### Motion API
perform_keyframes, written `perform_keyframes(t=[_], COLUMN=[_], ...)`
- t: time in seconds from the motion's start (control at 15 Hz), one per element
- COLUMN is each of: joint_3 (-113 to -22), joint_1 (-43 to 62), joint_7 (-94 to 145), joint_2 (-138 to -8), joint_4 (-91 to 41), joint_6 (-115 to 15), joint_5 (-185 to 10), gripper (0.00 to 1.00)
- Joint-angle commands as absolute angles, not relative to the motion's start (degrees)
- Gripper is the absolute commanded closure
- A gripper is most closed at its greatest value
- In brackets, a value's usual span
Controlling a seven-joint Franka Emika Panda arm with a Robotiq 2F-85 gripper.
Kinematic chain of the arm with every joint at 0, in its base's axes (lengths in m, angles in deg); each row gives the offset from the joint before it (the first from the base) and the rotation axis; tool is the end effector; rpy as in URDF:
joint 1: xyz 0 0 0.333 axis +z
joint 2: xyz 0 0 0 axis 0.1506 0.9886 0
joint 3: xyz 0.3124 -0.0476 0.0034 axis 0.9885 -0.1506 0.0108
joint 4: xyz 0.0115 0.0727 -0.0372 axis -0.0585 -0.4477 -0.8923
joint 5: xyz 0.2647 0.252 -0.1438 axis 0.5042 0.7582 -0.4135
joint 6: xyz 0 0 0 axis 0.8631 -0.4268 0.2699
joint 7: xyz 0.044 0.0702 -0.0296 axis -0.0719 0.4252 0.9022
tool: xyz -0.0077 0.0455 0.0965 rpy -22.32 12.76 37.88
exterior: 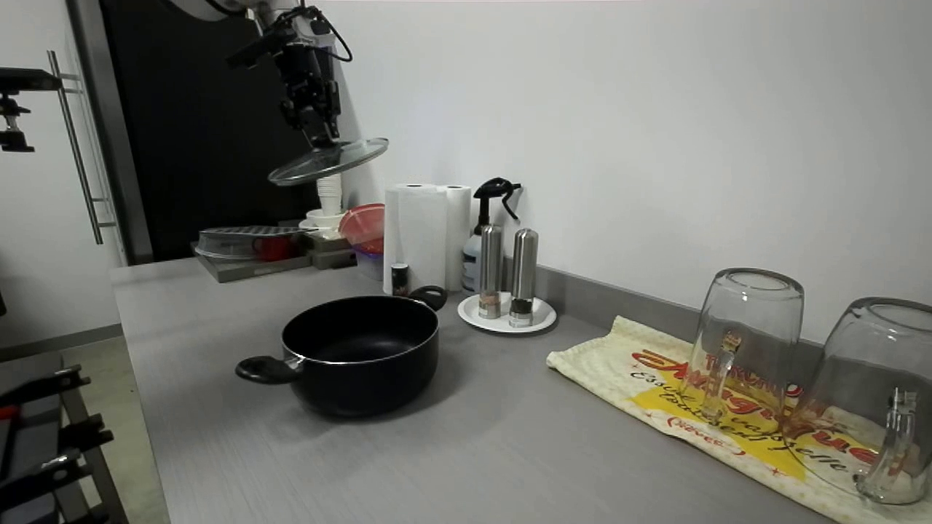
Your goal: Remove the lid from the pot
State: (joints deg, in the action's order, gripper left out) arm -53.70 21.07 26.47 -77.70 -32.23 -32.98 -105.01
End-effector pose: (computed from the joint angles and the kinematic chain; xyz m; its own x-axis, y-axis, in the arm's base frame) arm 0.5963 0.2119 0.4690 0.8971 0.4247 0.1221 0.3776 -0.8802 0.2874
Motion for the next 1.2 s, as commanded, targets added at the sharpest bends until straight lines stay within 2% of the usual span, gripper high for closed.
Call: perform_keyframes(t=[0.0,0.67,1.13], joint_3=[-53.3,-55.9,-53.4], joint_1=[23.8,29.8,30.6], joint_7=[26.5,24.6,20.2], joint_2=[-69.0,-49.3,-44.4], joint_4=[-24.0,-18.2,-14.5], joint_6=[-34.4,-33.7,-29.3], joint_5=[-106.4,-106.0,-101.4], gripper=[0.74,0.74,0.74])
